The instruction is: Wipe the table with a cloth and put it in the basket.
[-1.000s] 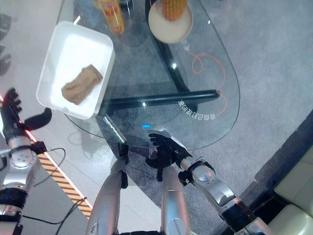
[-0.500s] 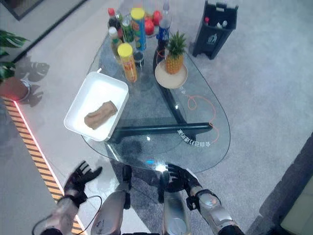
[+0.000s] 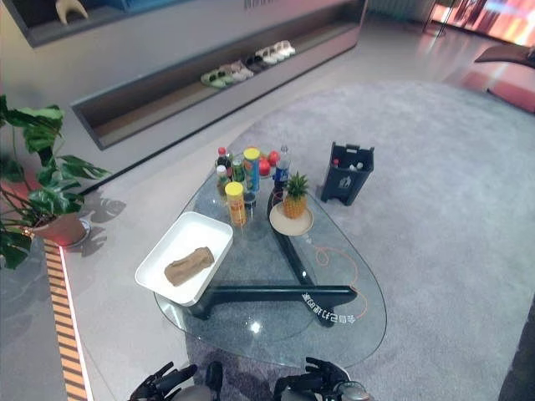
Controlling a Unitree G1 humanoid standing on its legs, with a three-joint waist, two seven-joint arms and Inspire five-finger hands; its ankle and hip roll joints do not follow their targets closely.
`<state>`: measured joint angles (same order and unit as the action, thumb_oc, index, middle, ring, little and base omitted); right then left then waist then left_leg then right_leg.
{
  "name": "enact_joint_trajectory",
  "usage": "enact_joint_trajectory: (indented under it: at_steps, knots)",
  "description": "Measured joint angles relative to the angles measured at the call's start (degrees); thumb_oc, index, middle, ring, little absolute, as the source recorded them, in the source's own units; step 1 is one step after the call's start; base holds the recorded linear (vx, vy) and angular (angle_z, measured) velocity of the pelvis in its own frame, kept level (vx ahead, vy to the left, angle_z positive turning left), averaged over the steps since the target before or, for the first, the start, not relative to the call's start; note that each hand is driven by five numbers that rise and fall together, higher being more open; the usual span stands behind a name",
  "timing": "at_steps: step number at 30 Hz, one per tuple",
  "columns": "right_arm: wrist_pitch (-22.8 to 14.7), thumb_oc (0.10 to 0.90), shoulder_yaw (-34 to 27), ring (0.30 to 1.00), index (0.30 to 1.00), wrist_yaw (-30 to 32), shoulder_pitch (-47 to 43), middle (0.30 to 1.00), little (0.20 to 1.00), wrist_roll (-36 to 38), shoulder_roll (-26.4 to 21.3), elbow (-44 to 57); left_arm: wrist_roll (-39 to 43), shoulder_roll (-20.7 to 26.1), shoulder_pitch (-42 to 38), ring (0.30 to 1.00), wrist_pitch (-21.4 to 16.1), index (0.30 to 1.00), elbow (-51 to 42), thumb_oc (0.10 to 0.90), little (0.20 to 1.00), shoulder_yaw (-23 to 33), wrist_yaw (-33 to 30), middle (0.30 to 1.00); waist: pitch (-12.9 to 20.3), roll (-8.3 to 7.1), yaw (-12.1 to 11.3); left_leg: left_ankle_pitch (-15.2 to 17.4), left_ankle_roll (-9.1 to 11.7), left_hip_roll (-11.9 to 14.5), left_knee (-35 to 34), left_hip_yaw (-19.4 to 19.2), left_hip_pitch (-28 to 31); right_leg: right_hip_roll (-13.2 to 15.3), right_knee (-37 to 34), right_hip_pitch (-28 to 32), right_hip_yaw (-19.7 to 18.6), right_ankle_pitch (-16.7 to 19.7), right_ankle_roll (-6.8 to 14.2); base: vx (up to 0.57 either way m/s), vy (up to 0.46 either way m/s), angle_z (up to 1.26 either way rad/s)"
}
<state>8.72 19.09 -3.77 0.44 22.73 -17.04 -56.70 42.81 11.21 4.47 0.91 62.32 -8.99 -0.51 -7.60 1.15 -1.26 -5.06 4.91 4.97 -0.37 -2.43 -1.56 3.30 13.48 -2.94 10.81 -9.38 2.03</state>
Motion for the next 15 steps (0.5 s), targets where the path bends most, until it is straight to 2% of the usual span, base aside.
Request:
enact_joint_trajectory:
  at_steps: [3, 9, 15]
  knots:
    - [-0.1, 0.8, -1.2, 0.9, 0.9, -0.3, -0.6, 0.9, 0.9, 0.0, 1.3, -5.0, 0.6, 0.0, -0.6, 0.9, 1.4, 0.9, 4.2, 0.8, 0.9, 0.4, 1.5, 0.9, 2.0, 0.21, 0.0, 0.1, 0.0, 0.1, -0.6, -0.1, 1.2, -0.2, -2.0, 1.8, 0.0, 0.6, 0.3, 0.06, 0.007, 0.0]
    - [-0.1, 0.8, -4.7, 0.9, 0.9, -0.8, -1.7, 0.9, 0.9, 0.0, 2.3, -12.2, 0.5, -0.3, -0.6, 0.9, 2.7, 0.9, 8.3, 0.8, 0.9, 0.7, 3.8, 0.9, 3.7, 0.69, -0.1, 0.3, -0.1, -0.2, -2.1, -0.1, 3.7, -0.5, -7.2, 6.0, 0.1, 2.5, 1.1, 0.06, 0.022, 0.01]
    - [0.0, 0.8, -5.4, 0.9, 0.9, -0.7, -1.3, 0.9, 0.9, -0.1, 2.7, -14.0, 0.3, -0.4, -0.6, 0.9, 4.0, 0.9, 9.3, 0.8, 0.9, 1.3, 4.1, 0.9, 4.6, 0.52, 0.1, 0.4, -0.3, -0.6, -3.1, -0.3, 5.3, -0.6, -12.6, 9.6, 0.1, 4.9, 1.2, 0.04, 0.019, -0.01]
